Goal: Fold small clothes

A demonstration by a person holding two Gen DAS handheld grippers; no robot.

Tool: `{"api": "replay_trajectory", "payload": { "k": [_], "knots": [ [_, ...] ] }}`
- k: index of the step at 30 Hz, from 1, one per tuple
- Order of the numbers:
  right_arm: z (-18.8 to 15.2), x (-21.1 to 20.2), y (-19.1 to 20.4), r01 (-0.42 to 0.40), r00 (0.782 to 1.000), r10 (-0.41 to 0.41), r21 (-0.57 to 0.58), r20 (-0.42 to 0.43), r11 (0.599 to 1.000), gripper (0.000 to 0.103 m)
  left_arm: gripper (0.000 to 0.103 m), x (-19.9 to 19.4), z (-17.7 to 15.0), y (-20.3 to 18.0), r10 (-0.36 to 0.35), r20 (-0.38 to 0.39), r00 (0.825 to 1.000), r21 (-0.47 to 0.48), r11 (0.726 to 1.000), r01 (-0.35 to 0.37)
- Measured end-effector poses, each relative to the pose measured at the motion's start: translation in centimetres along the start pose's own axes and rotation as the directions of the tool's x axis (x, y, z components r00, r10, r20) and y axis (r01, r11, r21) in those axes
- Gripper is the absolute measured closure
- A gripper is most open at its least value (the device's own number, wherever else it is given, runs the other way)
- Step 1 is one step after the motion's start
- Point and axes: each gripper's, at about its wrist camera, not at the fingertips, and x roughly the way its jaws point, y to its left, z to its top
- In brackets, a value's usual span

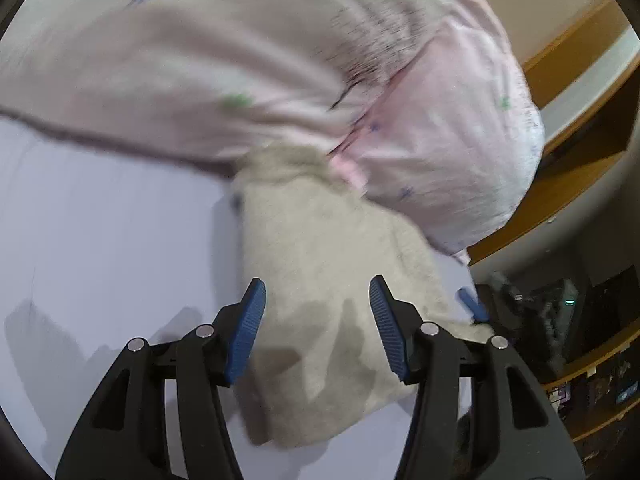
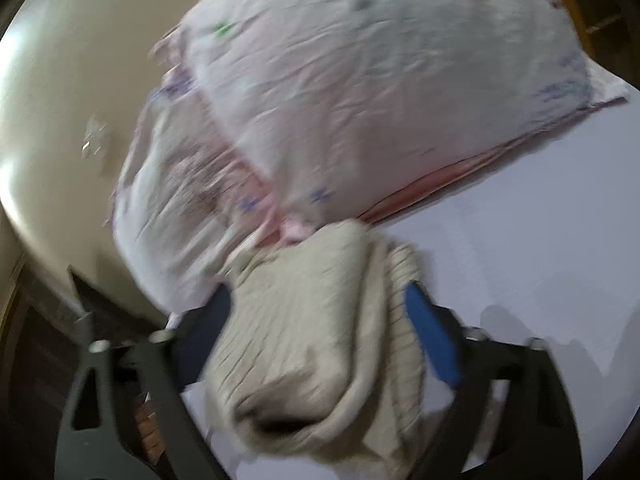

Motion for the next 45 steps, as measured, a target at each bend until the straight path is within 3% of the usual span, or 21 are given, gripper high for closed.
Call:
{"api": "replay_trajectory", "payload": {
  "k": [2,5,7,9,12,14,16,17,18,20,22,26,30,32,33,34,39,41,43,45],
  "knots": [
    [-0.9,-0.8,1.4,-0.020,1.000,0.020,-0.050,-0.013,0.999,0.038,0.048,0.1,-0.7,0.1,-0.008,-0.010,1.000,0.001,1.000,0.008],
    [-2.9,-1.4,3.8,0.020,0.999,-0.026,-0.162,-0.035,0.987,0.042,0.048,0.1,-1.0,0.2,0.002,-0.012,1.000,0.034,0.999,-0.001],
    [-4.0,-0.5,4.7,0.094,0.992,-0.111,-0.219,-0.066,0.971,0.090,0.047,-0.1,-0.9,0.0,0.027,-0.009,1.000,0.066,0.997,-0.026],
    [-4.9,-0.7,4.2,0.174,0.981,-0.189,-0.224,-0.047,0.959,0.091,0.047,-0.8,-1.4,1.0,0.037,-0.027,0.999,0.079,0.996,-0.034],
    [-6.8,-2.9,2.1,0.223,0.973,-0.229,-0.161,-0.020,0.962,0.093,0.046,-0.4,-1.7,0.9,0.034,-0.051,0.998,0.100,0.995,-0.029],
    [-8.1,-2.9,0.1,0.243,0.966,-0.250,-0.102,-0.067,0.965,0.092,0.042,0.0,-1.8,0.8,0.041,-0.063,0.997,0.122,0.992,-0.033],
    [-8.2,-3.0,-0.2,0.219,0.972,-0.224,-0.080,-0.067,0.973,0.089,0.040,0.5,-1.7,0.7,0.066,-0.067,0.996,0.143,0.988,-0.056],
    [-7.6,-3.7,0.2,0.192,0.979,-0.195,-0.058,-0.049,0.980,0.079,0.038,0.7,-1.6,0.9,0.072,-0.065,0.995,0.140,0.988,-0.062],
    [-6.8,-4.3,0.5,0.180,0.983,-0.181,-0.040,-0.029,0.983,0.048,0.037,0.8,-1.5,1.0,0.069,-0.064,0.996,0.131,0.990,-0.060],
    [-5.1,-4.7,1.0,0.158,0.987,-0.158,-0.031,0.012,0.987,0.005,0.033,1.1,-1.2,1.3,0.060,-0.066,0.996,0.113,0.992,-0.052],
    [-3.1,-3.0,0.7,0.151,0.988,-0.152,-0.032,-0.031,0.988,0.006,0.028,1.5,-0.8,1.3,0.075,-0.064,0.995,0.116,0.991,-0.067],
    [-0.8,2.8,-1.6,0.195,0.961,-0.182,0.040,-0.208,0.980,0.016,0.024,2.6,-0.5,1.3,0.102,-0.059,0.993,0.115,0.989,-0.095],
    [-0.8,5.5,-3.2,0.165,0.953,-0.137,0.084,-0.272,0.983,0.024,0.023,3.9,-0.1,1.1,0.081,-0.057,0.995,0.095,0.993,-0.075],
    [-1.1,5.4,-3.4,0.157,0.959,-0.134,0.074,-0.249,0.985,0.036,0.023,4.9,0.1,0.9,0.076,-0.068,0.995,0.088,0.994,-0.070],
    [-1.3,5.2,-3.5,0.151,0.962,-0.129,0.075,-0.239,0.986,0.059,0.024,5.7,0.1,0.9,0.056,-0.091,0.994,0.072,0.996,-0.049],
    [-1.5,5.2,-3.8,0.120,0.965,-0.094,0.093,-0.246,0.988,0.068,0.026,6.3,0.1,1.0,0.025,-0.114,0.993,0.049,0.999,-0.020],
    [-2.4,4.5,-2.9,0.009,0.979,0.024,0.165,-0.202,0.986,0.075,0.064,4.8,0.4,0.6,-0.023,-0.129,0.991,0.062,0.998,0.031],
    [-2.6,4.2,-1.3,-0.070,0.974,0.102,0.159,-0.201,0.985,0.076,0.065,2.6,0.6,1.0,-0.047,-0.133,0.990,0.071,0.996,0.057],
    [-3.3,5.0,1.1,-0.144,0.959,0.171,0.129,-0.226,0.981,0.076,0.065,-1.1,0.5,1.7,-0.019,-0.075,0.997,0.134,0.991,0.029],
    [-4.4,7.1,3.5,-0.123,0.956,0.129,0.041,-0.264,0.992,0.073,0.059,-2.9,0.9,2.5,0.058,-0.036,0.998,0.184,0.982,-0.050]
  ]
}}
